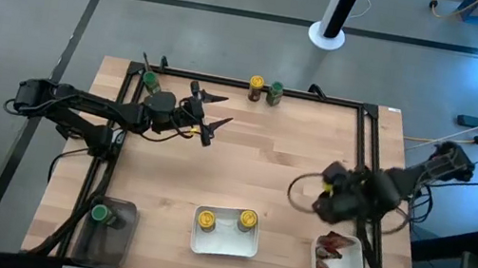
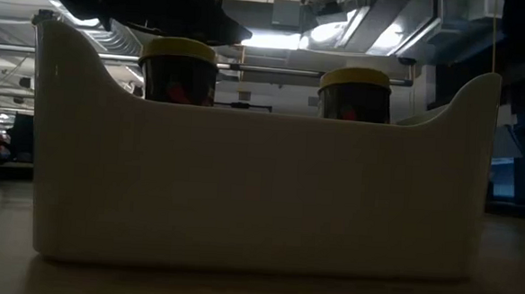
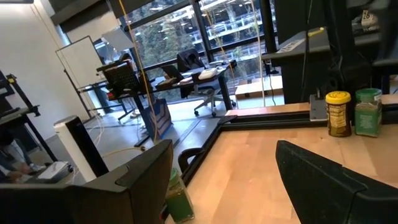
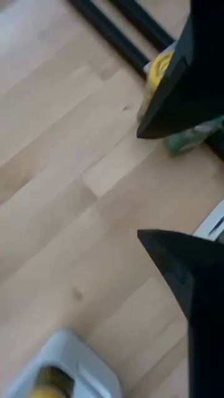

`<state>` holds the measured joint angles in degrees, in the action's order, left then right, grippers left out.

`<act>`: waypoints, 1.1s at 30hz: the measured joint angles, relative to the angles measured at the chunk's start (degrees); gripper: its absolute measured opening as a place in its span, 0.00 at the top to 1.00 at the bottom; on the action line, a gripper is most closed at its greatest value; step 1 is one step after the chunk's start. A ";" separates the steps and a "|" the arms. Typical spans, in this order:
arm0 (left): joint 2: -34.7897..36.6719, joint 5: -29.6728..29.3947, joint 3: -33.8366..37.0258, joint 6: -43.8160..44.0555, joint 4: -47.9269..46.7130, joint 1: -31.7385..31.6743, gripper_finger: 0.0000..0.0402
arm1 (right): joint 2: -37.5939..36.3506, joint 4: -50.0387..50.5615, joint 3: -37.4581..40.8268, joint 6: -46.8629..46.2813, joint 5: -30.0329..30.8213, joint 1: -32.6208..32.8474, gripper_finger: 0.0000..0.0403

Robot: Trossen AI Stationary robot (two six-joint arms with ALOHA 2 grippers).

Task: Sort spices by type
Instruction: Put the bottom yellow seasoning bottle into the left white bin

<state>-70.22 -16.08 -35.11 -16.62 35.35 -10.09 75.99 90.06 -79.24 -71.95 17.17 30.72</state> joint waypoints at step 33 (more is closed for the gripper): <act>0.02 0.00 0.00 0.17 0.28 -0.02 0.32 | -15.39 -1.53 30.92 28.97 -12.13 -34.91 0.11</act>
<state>-70.19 -16.08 -35.11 -16.45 35.64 -10.11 60.60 88.53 -48.31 -42.98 5.03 -4.19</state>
